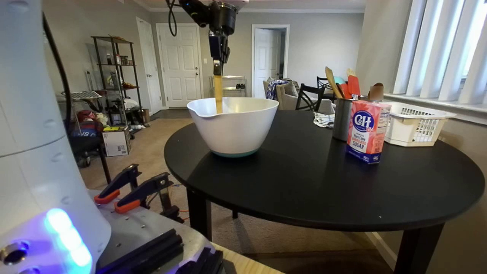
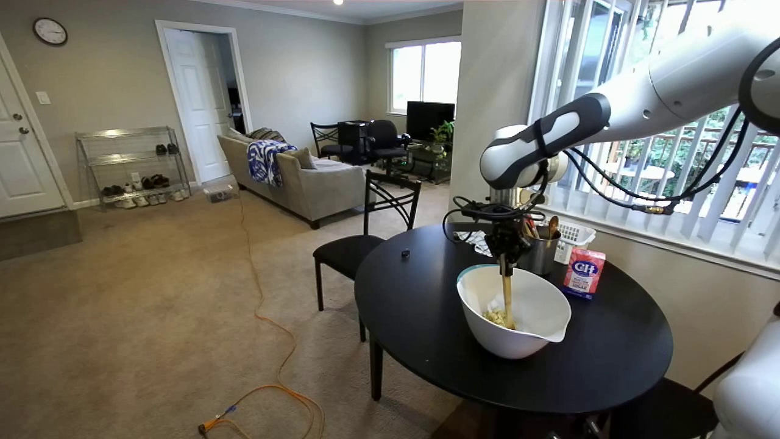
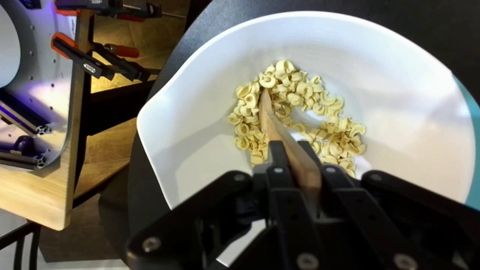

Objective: Use the spoon to stir in the bowl

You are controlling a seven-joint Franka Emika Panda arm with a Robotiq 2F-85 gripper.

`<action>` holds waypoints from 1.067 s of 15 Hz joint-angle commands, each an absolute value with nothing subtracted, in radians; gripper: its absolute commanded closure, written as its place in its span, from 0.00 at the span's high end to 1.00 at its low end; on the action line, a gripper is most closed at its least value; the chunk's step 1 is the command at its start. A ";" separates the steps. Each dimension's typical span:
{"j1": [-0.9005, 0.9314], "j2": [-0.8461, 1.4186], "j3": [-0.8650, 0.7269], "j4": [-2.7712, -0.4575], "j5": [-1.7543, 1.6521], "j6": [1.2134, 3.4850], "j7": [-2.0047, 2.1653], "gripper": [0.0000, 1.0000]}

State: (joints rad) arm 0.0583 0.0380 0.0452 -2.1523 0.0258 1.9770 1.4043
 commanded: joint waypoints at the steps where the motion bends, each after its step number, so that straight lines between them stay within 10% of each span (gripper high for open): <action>1: 0.063 0.053 0.049 -2.173 0.085 2.066 1.460 0.03; 16: 0.061 0.018 0.041 -2.237 0.052 2.341 1.624 0.03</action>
